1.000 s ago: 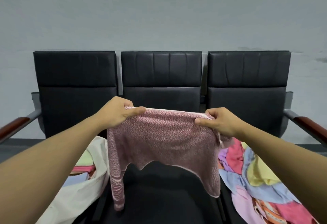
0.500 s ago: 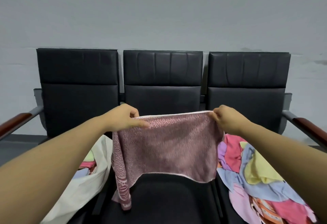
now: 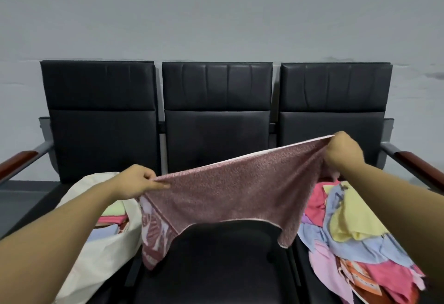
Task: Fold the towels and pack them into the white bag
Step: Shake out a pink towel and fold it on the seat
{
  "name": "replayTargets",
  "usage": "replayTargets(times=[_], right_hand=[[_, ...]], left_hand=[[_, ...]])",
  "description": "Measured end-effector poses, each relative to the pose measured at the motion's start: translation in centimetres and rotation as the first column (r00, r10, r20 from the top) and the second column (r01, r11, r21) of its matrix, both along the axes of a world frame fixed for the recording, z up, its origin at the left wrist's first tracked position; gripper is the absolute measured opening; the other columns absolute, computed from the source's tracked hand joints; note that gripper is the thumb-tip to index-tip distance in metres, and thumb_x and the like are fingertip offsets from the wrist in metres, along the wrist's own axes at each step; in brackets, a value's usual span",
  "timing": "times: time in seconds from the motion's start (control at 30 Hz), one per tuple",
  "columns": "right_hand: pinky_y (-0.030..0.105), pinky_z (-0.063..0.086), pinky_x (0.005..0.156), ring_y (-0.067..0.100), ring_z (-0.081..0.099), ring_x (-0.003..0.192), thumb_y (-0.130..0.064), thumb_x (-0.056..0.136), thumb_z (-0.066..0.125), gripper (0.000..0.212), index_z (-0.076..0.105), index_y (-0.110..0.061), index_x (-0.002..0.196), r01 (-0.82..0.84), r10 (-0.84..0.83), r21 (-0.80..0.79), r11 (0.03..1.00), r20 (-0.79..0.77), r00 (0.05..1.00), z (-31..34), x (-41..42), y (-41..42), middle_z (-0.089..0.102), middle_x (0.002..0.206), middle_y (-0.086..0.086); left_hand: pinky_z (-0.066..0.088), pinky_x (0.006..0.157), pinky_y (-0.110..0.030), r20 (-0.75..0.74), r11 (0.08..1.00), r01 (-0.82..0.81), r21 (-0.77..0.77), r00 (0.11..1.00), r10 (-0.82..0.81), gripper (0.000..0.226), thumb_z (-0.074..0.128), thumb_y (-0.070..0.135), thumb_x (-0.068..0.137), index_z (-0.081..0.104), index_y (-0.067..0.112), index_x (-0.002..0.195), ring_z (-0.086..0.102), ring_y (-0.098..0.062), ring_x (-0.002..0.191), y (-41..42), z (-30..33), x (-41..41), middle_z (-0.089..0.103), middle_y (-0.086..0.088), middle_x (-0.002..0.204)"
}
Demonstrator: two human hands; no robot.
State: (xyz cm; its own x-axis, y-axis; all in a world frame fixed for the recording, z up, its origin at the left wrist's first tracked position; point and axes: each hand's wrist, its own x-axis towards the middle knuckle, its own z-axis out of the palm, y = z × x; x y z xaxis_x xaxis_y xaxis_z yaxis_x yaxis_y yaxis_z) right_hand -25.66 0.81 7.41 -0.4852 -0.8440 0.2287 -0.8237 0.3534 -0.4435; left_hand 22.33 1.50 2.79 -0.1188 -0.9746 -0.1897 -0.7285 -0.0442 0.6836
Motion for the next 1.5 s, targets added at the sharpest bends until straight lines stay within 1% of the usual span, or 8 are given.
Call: replayTargets(times=[0.07, 0.23, 0.43, 0.53, 0.8, 1.07, 1.2, 1.5], right_hand=[[0.046, 0.044, 0.073, 0.047, 0.058, 0.094, -0.003, 0.09, 0.046, 0.019, 0.041, 0.001, 0.108, 0.048, -0.047, 0.025, 0.999, -0.028, 0.998, -0.5, -1.0, 0.7, 0.054, 0.095, 0.023], [0.042, 0.049, 0.066, 0.038, 0.058, 0.076, -0.003, 0.085, 0.049, 0.005, 0.05, -0.007, 0.088, -0.012, 0.039, 0.141, 0.99, -0.188, 0.981, -2.2, -2.1, 1.8, 0.06, 0.085, 0.017], [0.039, 0.057, 0.066, 0.036, 0.065, 0.069, -0.007, 0.092, 0.049, 0.026, 0.067, 0.005, 0.077, -0.051, 0.042, 0.121, 0.991, 0.076, 0.996, -3.7, -1.6, 1.3, 0.069, 0.075, 0.021], [0.032, 0.043, 0.065, 0.037, 0.059, 0.074, -0.003, 0.094, 0.048, 0.025, 0.064, 0.005, 0.076, -0.038, 0.032, 0.046, 0.998, 0.124, 0.992, -3.6, -0.7, 1.6, 0.067, 0.08, 0.023], [0.04, 0.045, 0.088, 0.041, 0.06, 0.105, -0.013, 0.102, 0.041, 0.029, 0.066, -0.001, 0.108, -0.048, 0.107, -0.273, 0.961, 0.207, 0.972, -2.5, 2.0, 3.0, 0.068, 0.106, 0.02], [0.048, 0.041, 0.086, 0.031, 0.057, 0.086, -0.032, 0.101, 0.048, 0.028, 0.062, -0.013, 0.086, -0.179, 0.086, -0.381, 0.907, -0.249, 0.965, -2.1, 2.0, 6.3, 0.065, 0.085, 0.006], [0.045, 0.04, 0.079, 0.032, 0.057, 0.075, -0.042, 0.1, 0.052, 0.04, 0.054, -0.017, 0.068, -0.227, 0.082, -0.387, 0.894, -0.357, 0.93, -1.1, 0.9, 8.3, 0.064, 0.07, 0.006], [0.048, 0.04, 0.093, 0.023, 0.058, 0.079, -0.071, 0.092, 0.037, 0.058, 0.056, -0.021, 0.071, -0.204, 0.089, -0.205, 0.957, -0.464, 0.881, -2.4, -0.4, 9.4, 0.064, 0.071, -0.001]], left_hand=[[0.053, 0.056, -0.031, -0.028, 0.999, -0.036, 0.027, 0.999, 0.036, 0.062, 0.086, 0.06, 0.051, 0.061, 0.007, 0.072, 0.067, -0.024, 0.061, 0.4, 0.3, 0.8, 0.064, -0.008, 0.066], [0.059, 0.072, -0.039, 0.052, 0.997, -0.076, 0.021, 0.996, 0.075, 0.063, 0.083, 0.062, 0.065, 0.064, 0.004, 0.082, 0.075, -0.02, 0.069, 0.7, 0.8, 0.9, 0.075, -0.007, 0.074], [0.048, 0.095, -0.049, 0.163, 0.962, -0.175, -0.208, 0.964, 0.211, 0.037, 0.059, 0.059, 0.093, 0.066, 0.024, 0.085, 0.068, -0.026, 0.089, 0.4, 0.5, 0.8, 0.072, -0.001, 0.084], [0.026, 0.097, -0.047, 0.26, 0.902, -0.21, -0.377, 0.911, 0.321, 0.036, 0.048, 0.061, 0.098, 0.061, 0.03, 0.088, 0.057, -0.024, 0.095, 0.6, 1.2, 0.5, 0.067, 0.007, 0.083], [0.027, 0.089, -0.044, 0.254, 0.695, -0.319, -0.645, 0.768, 0.588, 0.038, 0.042, 0.057, 0.102, 0.06, 0.025, 0.091, 0.053, -0.024, 0.079, 1.4, 3.9, 0.0, 0.061, 0.003, 0.071], [0.028, 0.09, -0.045, 0.255, 0.654, -0.307, -0.692, 0.744, 0.618, 0.039, 0.044, 0.06, 0.1, 0.062, 0.027, 0.089, 0.053, -0.022, 0.08, 4.2, 5.7, 0.0, 0.057, 0.005, 0.071], [0.03, 0.092, -0.046, 0.261, 0.631, -0.313, -0.71, 0.715, 0.648, 0.045, 0.044, 0.063, 0.098, 0.065, 0.024, 0.091, 0.05, -0.023, 0.083, 6.0, 6.7, 1.1, 0.06, 0.001, 0.075], [0.031, 0.094, -0.045, 0.4, 0.721, -0.228, -0.654, 0.705, 0.586, 0.06, 0.039, 0.081, 0.087, 0.064, 0.026, 0.087, 0.052, -0.022, 0.086, 7.2, 6.2, 1.7, 0.06, 0.002, 0.073]])
